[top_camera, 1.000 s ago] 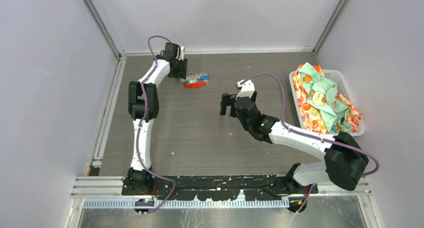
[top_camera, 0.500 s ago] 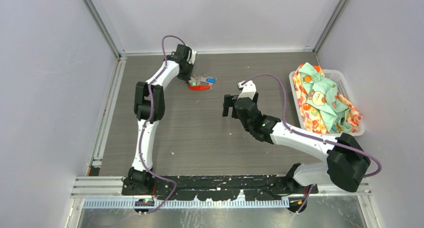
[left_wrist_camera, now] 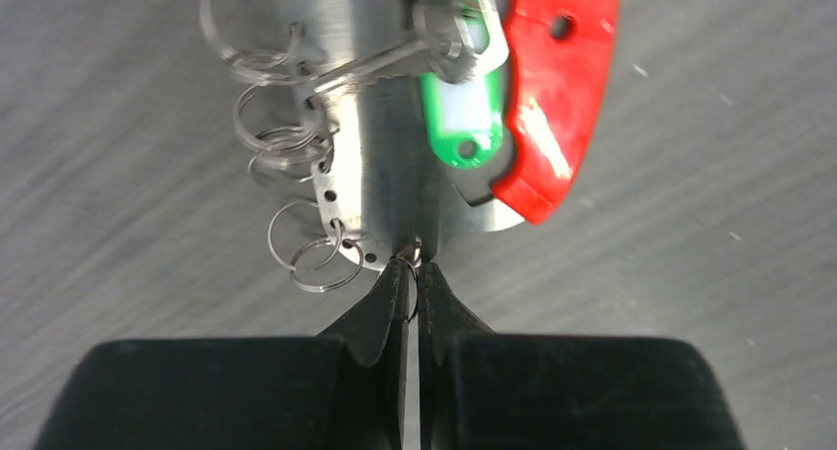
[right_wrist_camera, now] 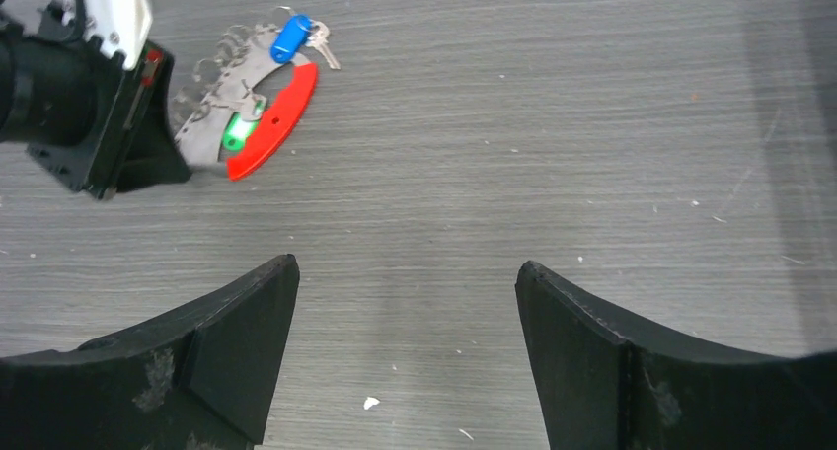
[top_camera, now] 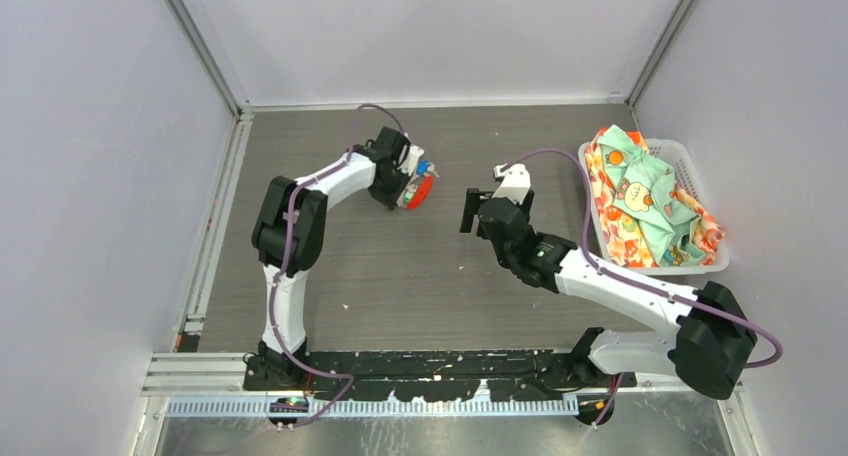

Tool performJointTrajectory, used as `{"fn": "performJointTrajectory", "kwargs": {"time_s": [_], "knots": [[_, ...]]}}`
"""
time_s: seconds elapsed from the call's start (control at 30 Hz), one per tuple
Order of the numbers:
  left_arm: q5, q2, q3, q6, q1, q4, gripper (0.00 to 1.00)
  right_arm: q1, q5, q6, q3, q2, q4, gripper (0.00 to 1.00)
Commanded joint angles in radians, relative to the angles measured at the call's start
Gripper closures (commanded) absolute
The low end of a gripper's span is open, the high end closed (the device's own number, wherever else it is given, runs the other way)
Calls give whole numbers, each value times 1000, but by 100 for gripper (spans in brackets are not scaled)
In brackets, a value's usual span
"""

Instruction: Put the keys on the keyring

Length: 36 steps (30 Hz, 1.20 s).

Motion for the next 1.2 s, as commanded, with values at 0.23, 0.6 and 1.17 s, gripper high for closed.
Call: {"fn": "performJointTrajectory", "kwargs": {"time_s": [0.23, 0.6, 1.17], "knots": [[162, -52, -236, -29, -157, -91, 100, -43, 92, 110, -26, -88, -144, 19], [340, -199, -303, -29, -179, -233, 100, -206, -91, 93, 178, 136, -188, 24], [289, -415, -372, 16, -140, -333, 100, -348, -592, -64, 1251, 1127, -310, 24]]}}
